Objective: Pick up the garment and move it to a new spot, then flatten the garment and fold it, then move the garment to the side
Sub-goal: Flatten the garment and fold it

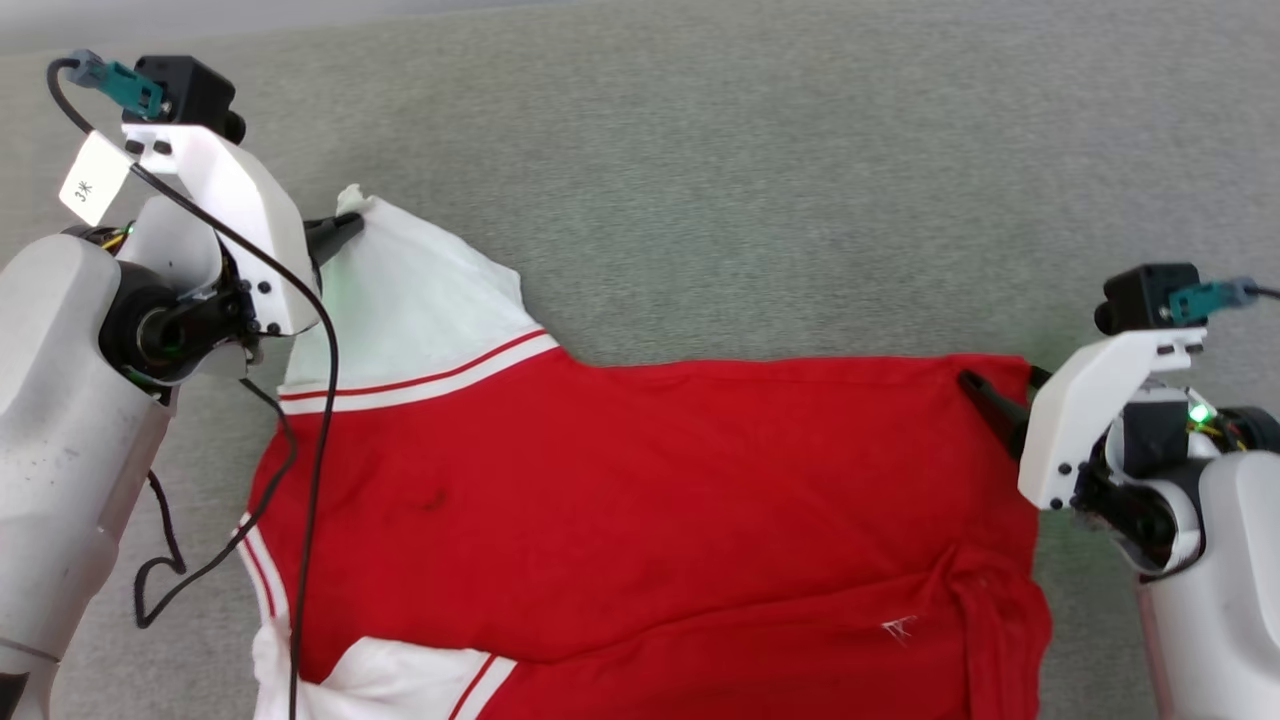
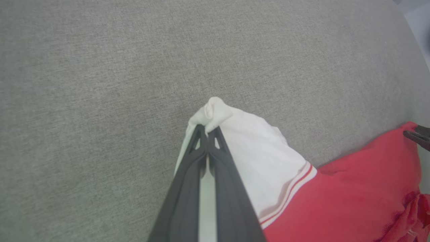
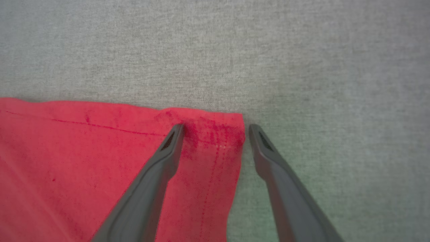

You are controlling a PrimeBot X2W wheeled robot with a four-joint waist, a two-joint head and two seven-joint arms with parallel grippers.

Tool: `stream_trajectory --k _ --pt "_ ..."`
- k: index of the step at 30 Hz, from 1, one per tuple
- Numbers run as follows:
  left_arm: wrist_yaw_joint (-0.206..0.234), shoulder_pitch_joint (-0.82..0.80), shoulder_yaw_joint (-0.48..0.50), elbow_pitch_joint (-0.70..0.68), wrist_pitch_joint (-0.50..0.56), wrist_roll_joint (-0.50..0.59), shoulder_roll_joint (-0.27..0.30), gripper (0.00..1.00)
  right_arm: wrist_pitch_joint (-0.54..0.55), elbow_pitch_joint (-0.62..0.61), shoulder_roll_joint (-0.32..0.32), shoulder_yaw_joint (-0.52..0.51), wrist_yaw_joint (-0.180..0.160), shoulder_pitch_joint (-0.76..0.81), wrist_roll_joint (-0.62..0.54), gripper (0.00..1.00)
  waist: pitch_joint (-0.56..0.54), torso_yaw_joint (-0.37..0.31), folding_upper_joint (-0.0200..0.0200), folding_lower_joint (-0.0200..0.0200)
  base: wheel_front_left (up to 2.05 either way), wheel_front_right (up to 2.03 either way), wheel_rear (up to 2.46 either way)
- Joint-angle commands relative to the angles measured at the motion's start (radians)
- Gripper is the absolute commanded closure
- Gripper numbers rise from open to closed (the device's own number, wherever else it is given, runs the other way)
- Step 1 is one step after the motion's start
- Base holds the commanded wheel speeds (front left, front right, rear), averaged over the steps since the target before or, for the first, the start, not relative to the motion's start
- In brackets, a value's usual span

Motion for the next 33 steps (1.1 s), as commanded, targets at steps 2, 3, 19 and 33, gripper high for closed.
stream_trajectory --k 2,3,19,33 --pt "-0.002 -0.007 0.007 -0.015 -0.013 -0.003 -0.003 1.00 0.050 0.026 -0.015 0.011 -0.001 -0.034 -0.008 0.00 0.007 0.026 0.0000 -0.0001 0.00 0.00 0.00" --pt "-0.003 -0.005 0.006 -0.020 -0.020 0.001 0.000 1.00 0.075 0.039 -0.019 0.019 -0.001 -0.038 -0.007 0.00 0.010 0.033 0.0000 -0.0001 0.00 0.00 0.00" --pt "-0.014 0.065 0.021 -0.051 -0.132 -0.019 -0.005 1.00 0.168 0.063 -0.037 -0.045 -0.001 -0.095 -0.013 1.00 -0.041 0.103 0.0000 -0.0001 0.00 0.00 0.00" --pt "0.040 0.338 0.022 -0.224 -0.269 -0.020 0.047 1.00 0.051 -0.133 -0.008 -0.106 -0.001 0.178 -0.004 1.00 -0.195 0.158 0.0000 -0.0001 0.00 0.00 0.00"
